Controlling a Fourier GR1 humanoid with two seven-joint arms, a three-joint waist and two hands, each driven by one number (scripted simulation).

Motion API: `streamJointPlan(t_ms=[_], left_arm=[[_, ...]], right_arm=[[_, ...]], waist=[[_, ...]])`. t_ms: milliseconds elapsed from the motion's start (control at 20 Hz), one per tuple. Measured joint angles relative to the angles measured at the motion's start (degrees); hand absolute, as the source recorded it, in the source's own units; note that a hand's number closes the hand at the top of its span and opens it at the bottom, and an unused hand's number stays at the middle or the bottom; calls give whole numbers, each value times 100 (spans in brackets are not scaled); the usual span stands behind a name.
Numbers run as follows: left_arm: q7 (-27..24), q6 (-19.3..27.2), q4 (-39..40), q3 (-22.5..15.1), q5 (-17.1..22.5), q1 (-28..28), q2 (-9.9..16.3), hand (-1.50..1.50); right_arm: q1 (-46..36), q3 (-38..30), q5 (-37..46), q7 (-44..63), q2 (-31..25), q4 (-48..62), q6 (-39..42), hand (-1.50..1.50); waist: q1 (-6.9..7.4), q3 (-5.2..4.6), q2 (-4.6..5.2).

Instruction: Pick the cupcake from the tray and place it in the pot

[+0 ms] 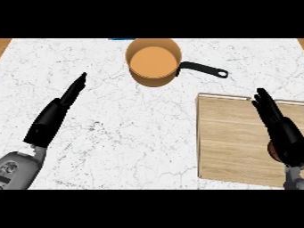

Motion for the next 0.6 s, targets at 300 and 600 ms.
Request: streamJointPlan(t_ms=[300,600], left_arm=[[462,543,516,637,-98,364,229,0],[1254,939,861,1046,113,821,243,0]], right_arm=[[-99,201,-9,-35,-563,-394,885,150],[150,-399,1297,-982,-901,-878,-379,-150]], waist=[[99,-44,-90],[-36,-56,-151]])
